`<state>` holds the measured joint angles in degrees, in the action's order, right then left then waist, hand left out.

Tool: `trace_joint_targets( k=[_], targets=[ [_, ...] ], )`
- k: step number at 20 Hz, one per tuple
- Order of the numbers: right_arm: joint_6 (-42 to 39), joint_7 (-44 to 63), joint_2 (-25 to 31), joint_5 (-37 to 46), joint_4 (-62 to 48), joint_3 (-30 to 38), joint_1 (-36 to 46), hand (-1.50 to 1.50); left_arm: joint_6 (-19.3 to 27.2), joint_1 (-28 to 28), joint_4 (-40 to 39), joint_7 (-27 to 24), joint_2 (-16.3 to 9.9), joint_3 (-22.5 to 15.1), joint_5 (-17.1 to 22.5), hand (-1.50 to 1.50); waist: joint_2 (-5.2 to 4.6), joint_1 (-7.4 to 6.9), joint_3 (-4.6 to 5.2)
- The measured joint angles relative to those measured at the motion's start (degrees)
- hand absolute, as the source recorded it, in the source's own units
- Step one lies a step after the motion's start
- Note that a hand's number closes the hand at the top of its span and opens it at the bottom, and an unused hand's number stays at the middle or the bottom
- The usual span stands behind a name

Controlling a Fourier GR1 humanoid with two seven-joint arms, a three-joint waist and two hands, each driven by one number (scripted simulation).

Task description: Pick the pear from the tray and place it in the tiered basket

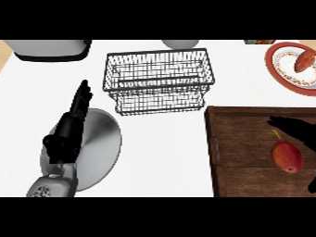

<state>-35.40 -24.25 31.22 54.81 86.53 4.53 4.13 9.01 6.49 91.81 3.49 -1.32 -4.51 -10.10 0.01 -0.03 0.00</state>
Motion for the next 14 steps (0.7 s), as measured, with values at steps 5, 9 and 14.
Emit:
trace_joint_targets(
  k=[5,9,14],
  targets=[
    [1.43,-2.51,0.13,0.95,-3.15,0.81,0.34,-1.5,-0.59,0.96,-0.25,0.41,-0.45,1.15,0.36,0.0,-0.01,0.01,0.0],
    [1.61,-1.83,-1.89,1.23,-2.21,0.46,-0.77,-1.5,0.42,-0.02,-1.42,-1.2,0.15,0.06,0.09,0.0,0.01,0.06,0.01],
    [4.72,-1.44,-5.1,1.59,-3.75,0.85,-0.73,1.5,0.23,0.82,-1.69,-1.0,-0.15,0.78,0.16,0.0,-0.01,0.06,0.0]
  ],
)
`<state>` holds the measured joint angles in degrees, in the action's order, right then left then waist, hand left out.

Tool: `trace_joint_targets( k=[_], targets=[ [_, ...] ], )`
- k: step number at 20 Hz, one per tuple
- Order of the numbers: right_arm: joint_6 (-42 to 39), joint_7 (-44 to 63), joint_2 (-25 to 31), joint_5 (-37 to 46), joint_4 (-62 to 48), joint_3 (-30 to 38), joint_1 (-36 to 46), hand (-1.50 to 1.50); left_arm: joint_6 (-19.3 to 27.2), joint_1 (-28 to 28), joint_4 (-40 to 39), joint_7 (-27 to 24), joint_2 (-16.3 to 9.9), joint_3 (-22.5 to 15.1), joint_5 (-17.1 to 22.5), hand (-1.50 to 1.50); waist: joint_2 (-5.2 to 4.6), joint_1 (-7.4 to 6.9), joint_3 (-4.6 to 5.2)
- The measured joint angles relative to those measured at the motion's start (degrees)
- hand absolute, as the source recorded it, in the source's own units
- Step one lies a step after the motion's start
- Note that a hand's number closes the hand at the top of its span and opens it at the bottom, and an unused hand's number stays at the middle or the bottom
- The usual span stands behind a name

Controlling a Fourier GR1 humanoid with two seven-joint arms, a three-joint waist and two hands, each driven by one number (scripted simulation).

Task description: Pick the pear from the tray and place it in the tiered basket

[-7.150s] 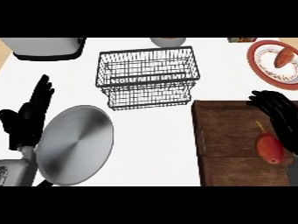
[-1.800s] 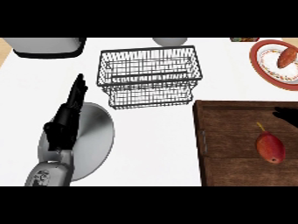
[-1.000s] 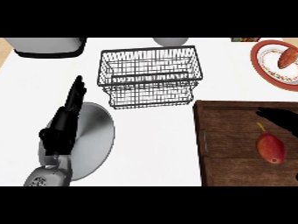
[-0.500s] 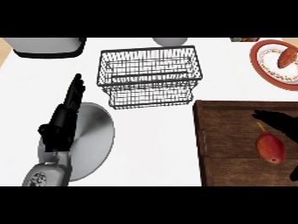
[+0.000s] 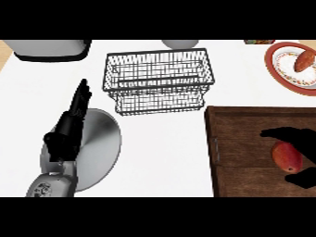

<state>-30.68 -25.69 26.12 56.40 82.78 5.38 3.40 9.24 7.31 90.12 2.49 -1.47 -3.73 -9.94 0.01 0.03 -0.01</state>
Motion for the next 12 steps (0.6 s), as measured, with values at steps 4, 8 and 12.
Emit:
trace_joint_targets(
  k=[4,8,12],
  targets=[
    [4.79,-2.07,-0.09,1.14,-0.92,0.56,0.84,1.5,0.44,1.4,-0.91,0.53,0.29,-0.12,-0.1,0.0,-0.01,0.01,0.0],
    [12.04,-4.0,-1.28,4.05,-2.77,-0.49,1.28,1.5,0.01,0.05,-0.57,-0.35,0.24,-0.48,-0.22,0.0,0.07,-0.12,0.12],
    [15.02,-0.59,-4.38,6.25,-1.28,-1.35,1.26,1.5,-0.57,-0.65,0.21,-0.27,0.01,0.07,0.41,0.0,0.12,-0.06,0.17]
  ],
)
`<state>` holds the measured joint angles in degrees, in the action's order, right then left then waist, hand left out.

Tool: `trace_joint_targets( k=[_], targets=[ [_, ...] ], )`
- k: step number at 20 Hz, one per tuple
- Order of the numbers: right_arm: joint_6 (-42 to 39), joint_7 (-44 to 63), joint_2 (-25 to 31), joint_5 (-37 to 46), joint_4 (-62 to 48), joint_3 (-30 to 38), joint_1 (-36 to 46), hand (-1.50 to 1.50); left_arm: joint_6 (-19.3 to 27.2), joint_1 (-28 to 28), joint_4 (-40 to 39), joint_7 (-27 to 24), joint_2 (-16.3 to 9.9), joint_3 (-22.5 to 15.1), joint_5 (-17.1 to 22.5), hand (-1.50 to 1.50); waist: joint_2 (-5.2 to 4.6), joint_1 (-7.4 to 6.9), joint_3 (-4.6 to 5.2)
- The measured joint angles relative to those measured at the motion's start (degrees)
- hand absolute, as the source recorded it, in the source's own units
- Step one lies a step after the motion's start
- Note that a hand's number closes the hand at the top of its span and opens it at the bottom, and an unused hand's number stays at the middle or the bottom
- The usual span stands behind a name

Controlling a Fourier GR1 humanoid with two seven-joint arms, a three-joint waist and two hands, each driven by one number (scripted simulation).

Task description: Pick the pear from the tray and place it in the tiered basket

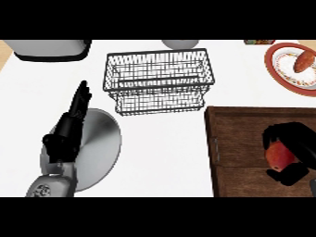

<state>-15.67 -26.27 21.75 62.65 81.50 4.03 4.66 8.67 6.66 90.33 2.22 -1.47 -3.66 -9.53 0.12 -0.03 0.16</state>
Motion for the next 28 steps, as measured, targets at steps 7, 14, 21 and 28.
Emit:
trace_joint_targets(
  k=[7,14,21,28],
  targets=[
    [-4.55,25.35,-12.12,17.15,6.81,-12.44,1.14,1.5,-0.45,0.72,0.04,0.59,0.04,-0.75,-0.3,0.0,0.66,-1.27,1.51],
    [-9.07,51.55,-19.63,23.05,10.81,-25.58,5.16,1.5,-0.48,1.61,-0.94,1.08,0.61,-1.49,-0.67,0.0,0.51,-2.31,0.47],
    [-12.89,76.48,-21.25,19.62,18.55,-37.21,14.74,1.5,-0.75,2.17,-1.66,0.57,0.54,-1.46,-0.64,0.0,0.53,-3.12,0.12],
    [-13.69,85.91,-20.85,12.33,23.99,-40.54,26.04,1.5,-0.01,3.42,-2.05,1.18,1.0,-1.94,-1.13,0.0,0.54,-3.1,0.12]
  ],
)
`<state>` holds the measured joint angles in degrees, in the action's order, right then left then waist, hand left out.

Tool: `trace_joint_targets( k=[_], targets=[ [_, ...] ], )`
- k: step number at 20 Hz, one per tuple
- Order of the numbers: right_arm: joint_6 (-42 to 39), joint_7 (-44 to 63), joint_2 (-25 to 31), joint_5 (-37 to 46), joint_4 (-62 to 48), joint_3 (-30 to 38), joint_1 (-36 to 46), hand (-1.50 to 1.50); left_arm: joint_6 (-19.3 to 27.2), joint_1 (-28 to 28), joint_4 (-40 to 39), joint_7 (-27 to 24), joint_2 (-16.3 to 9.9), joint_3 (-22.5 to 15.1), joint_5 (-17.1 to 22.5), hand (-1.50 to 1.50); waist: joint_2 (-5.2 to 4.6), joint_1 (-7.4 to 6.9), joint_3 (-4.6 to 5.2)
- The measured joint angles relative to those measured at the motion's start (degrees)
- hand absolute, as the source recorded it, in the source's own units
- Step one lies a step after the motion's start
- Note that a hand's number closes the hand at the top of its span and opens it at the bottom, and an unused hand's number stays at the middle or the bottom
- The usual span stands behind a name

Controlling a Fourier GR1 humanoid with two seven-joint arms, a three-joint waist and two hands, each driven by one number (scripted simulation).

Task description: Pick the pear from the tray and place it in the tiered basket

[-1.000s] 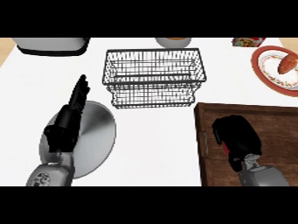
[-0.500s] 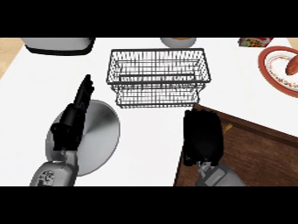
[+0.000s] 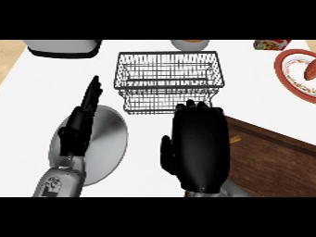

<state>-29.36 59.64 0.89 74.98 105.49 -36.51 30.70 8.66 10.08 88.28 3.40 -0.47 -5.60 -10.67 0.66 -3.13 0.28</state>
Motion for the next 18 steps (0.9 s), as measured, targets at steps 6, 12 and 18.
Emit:
trace_joint_targets(
  k=[6,12,18],
  targets=[
    [0.87,4.51,0.09,-7.6,0.51,3.62,9.18,1.5,0.29,0.74,-1.16,-0.03,-0.01,0.27,0.16,0.0,-0.15,-0.16,0.03],
    [4.72,8.53,0.08,-15.74,-4.6,7.36,18.69,1.5,-0.11,1.09,-1.53,-0.54,-0.18,0.17,0.17,0.0,-0.35,-0.77,0.01],
    [7.05,9.47,0.11,-19.23,-15.18,10.93,29.22,1.5,-0.13,0.65,-1.41,-0.72,-0.13,0.22,0.33,0.0,-0.5,-0.44,-0.02]
  ],
)
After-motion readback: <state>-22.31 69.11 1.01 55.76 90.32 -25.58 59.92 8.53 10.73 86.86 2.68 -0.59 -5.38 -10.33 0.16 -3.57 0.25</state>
